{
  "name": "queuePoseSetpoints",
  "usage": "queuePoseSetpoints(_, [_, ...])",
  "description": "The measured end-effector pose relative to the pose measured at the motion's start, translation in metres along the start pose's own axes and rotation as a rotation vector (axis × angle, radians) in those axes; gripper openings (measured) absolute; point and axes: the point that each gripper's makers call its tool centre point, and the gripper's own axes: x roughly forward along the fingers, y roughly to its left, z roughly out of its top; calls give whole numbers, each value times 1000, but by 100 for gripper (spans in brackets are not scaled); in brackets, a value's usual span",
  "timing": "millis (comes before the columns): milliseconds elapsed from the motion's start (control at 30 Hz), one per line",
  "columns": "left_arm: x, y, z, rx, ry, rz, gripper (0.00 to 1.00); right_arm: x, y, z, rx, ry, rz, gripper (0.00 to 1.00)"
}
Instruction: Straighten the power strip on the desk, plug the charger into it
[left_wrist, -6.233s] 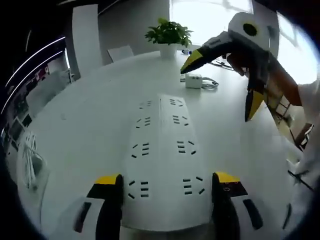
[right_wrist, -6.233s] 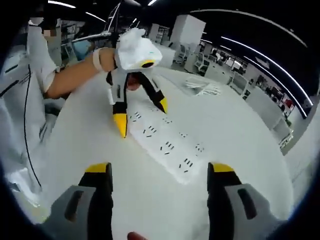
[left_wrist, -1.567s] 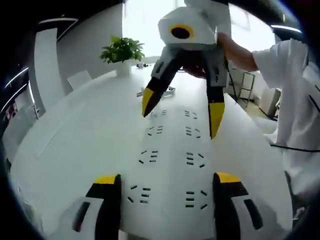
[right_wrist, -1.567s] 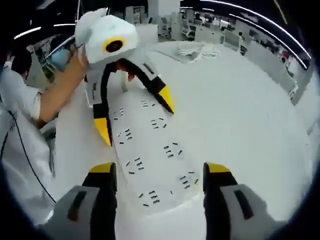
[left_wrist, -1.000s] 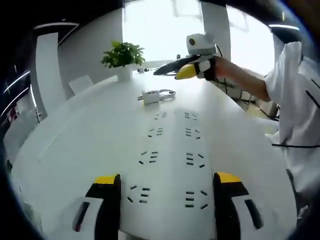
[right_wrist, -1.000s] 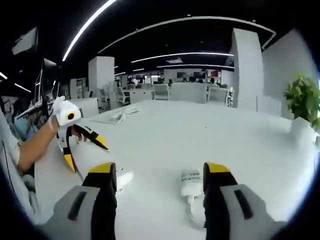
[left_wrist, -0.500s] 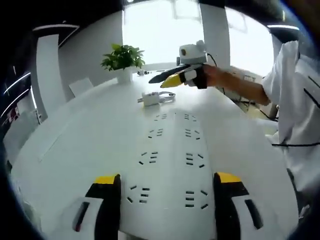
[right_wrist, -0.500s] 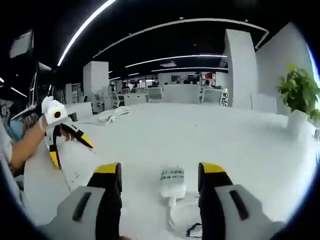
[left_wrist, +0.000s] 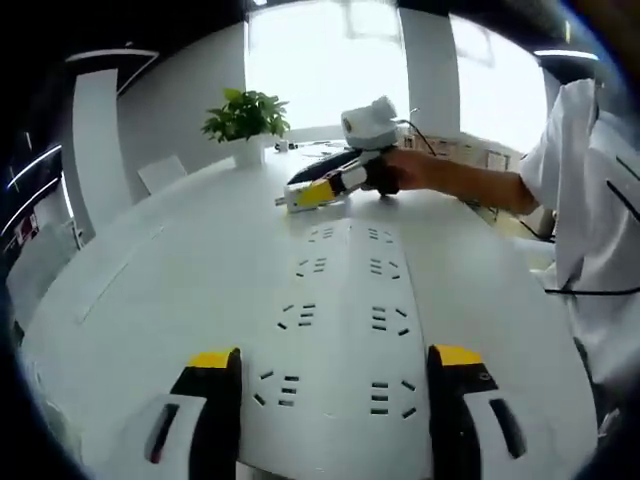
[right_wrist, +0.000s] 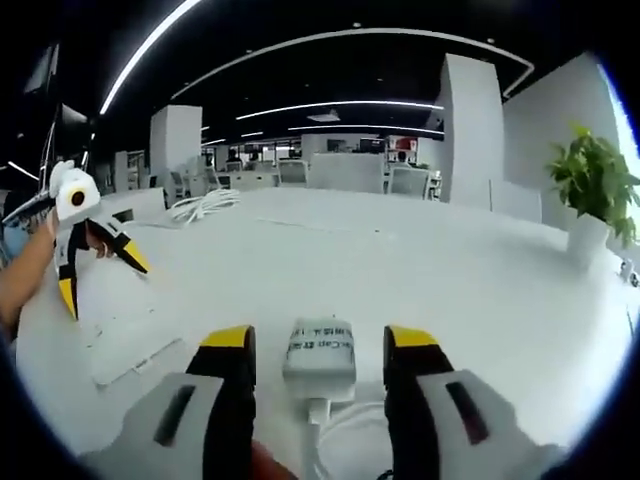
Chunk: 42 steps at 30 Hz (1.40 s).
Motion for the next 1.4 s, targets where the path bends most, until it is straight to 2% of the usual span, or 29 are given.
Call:
queuePoseSetpoints(133, [0,0,0,-2,17,0,77,1,-2,1,-8,-3,-13,45])
queuePoseSetpoints(300, [2,0,1,-14,50,5,77,2,-3,-5,24,6,-17,43])
queuePoseSetpoints(467, [4,-2,0,-20,139,-14,76,2,-4,-5,21,-4,-23,44])
queuePoseSetpoints(633, [7,-6,1,31,238,-60,74,0,-5,-4,16,-14,-33,44])
queuePoseSetpoints(733, [8,-7,0,35,330,-86,73,-1,-6,-5,35,-14,-31,44])
queuePoseSetpoints(867, [9,-10,1,98,423,-121,71,-3,-4,-5,48,-20,-25,44])
queuePoseSetpoints(1000, [11,-12,2,122,476,-133,70,-2,-3,-5,43,-19,-22,44])
queuePoseSetpoints(1400, [9,-20,-1,153,574,-144,69,-1,-3,-6,37,-18,-23,44])
